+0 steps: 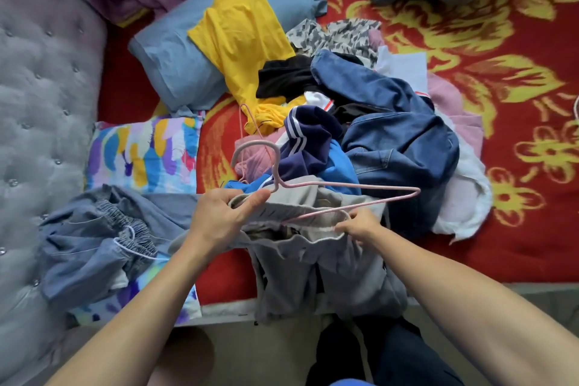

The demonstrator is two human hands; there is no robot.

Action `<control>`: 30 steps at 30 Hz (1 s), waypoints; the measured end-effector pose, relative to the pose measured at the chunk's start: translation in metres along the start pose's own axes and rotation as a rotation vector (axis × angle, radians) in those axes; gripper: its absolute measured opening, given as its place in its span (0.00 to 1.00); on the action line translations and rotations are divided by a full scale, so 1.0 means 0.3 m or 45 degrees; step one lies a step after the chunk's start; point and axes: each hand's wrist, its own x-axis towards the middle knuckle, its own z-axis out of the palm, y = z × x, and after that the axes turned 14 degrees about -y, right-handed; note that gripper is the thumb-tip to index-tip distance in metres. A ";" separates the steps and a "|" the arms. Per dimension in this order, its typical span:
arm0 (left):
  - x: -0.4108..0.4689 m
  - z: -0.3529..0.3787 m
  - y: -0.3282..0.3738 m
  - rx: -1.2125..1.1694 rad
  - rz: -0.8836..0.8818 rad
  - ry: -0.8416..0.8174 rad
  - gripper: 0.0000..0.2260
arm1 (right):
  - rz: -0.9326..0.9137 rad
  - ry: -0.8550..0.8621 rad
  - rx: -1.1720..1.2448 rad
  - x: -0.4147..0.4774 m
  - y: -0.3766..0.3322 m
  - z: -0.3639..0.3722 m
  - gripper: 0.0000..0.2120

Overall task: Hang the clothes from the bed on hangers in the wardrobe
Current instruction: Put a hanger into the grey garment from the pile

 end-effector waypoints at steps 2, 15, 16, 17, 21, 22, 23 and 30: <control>-0.005 -0.020 -0.026 0.007 -0.005 -0.004 0.29 | 0.007 0.128 -0.224 -0.002 0.004 -0.023 0.04; 0.003 0.035 -0.002 0.506 -0.190 -0.038 0.31 | -0.567 0.350 -0.417 -0.423 -0.235 -0.352 0.10; 0.004 0.016 0.011 0.456 -0.164 -0.021 0.32 | -0.601 0.281 -0.539 -0.456 -0.266 -0.325 0.11; 0.005 -0.006 0.017 0.358 -0.134 -0.020 0.31 | -0.591 0.236 -0.721 -0.479 -0.290 -0.300 0.12; -0.024 -0.088 0.049 0.057 0.127 0.038 0.12 | -0.629 0.515 -1.537 -0.509 -0.357 -0.203 0.18; -0.036 -0.107 0.055 0.046 0.170 0.045 0.08 | -0.716 0.546 -1.551 -0.513 -0.367 -0.176 0.20; -0.052 -0.131 0.052 0.030 0.193 0.047 0.09 | -0.821 0.568 -1.509 -0.522 -0.377 -0.153 0.20; -0.225 -0.369 -0.100 0.046 0.132 0.039 0.10 | -1.203 0.921 -1.305 -0.681 -0.433 -0.205 0.25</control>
